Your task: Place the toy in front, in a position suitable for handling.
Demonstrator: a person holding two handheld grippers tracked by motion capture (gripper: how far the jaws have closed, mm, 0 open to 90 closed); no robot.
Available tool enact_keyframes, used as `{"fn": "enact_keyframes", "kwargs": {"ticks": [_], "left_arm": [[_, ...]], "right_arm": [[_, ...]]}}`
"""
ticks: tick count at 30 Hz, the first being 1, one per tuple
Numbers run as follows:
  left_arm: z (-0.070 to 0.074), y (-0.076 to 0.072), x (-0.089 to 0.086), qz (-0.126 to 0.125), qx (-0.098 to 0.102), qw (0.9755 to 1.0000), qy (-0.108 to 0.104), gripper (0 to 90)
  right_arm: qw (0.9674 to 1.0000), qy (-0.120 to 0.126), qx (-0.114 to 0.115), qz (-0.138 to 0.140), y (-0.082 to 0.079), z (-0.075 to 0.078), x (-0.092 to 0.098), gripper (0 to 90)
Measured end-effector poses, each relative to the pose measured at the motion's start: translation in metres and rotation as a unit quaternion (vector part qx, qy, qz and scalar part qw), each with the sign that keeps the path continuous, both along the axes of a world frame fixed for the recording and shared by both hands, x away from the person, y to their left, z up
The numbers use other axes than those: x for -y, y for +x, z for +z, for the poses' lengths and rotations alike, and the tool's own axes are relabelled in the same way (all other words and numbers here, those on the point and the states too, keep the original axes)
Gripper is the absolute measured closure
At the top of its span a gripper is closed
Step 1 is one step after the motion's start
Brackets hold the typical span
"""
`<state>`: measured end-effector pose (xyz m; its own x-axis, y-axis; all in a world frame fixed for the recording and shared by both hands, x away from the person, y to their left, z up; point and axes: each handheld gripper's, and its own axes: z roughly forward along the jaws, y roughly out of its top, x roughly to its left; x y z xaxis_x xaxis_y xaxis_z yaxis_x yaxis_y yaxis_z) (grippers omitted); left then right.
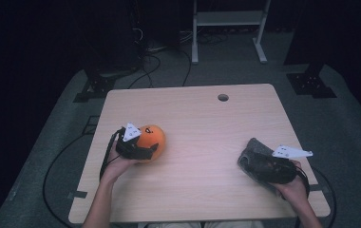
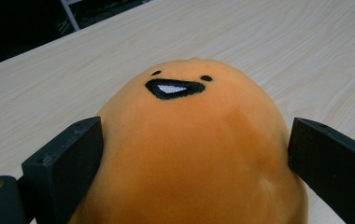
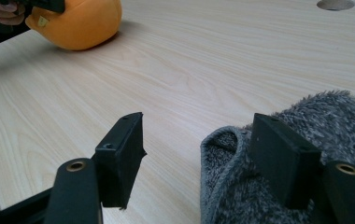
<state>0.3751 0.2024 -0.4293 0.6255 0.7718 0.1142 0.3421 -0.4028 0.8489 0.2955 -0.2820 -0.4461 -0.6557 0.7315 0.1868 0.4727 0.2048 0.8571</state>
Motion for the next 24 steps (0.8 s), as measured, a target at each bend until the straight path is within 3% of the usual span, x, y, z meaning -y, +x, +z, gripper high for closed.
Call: {"fn": "enact_keyframes", "kwargs": {"ticks": [8, 19, 24], "left_arm": [[-0.0058, -0.0016, -0.0017, 0.004, 0.003, 0.9999, -0.010, 8.7], [-0.0041, -0.0034, -0.0012, 0.010, 0.016, 0.9998, 0.008, 28.7], [0.0002, -0.0038, -0.0051, 0.029, 0.003, 0.9995, -0.013, 35.3]], "right_arm": [[1.0000, -0.002, 0.001, 0.004, 0.0012, -0.0004, -0.0014, 34.0], [1.0000, -0.001, 0.001, 0.002, -0.0002, -0.0007, 0.0000, 34.1], [1.0000, 0.000, 0.001, 0.001, -0.0006, -0.0008, 0.0010, 34.1]]}}
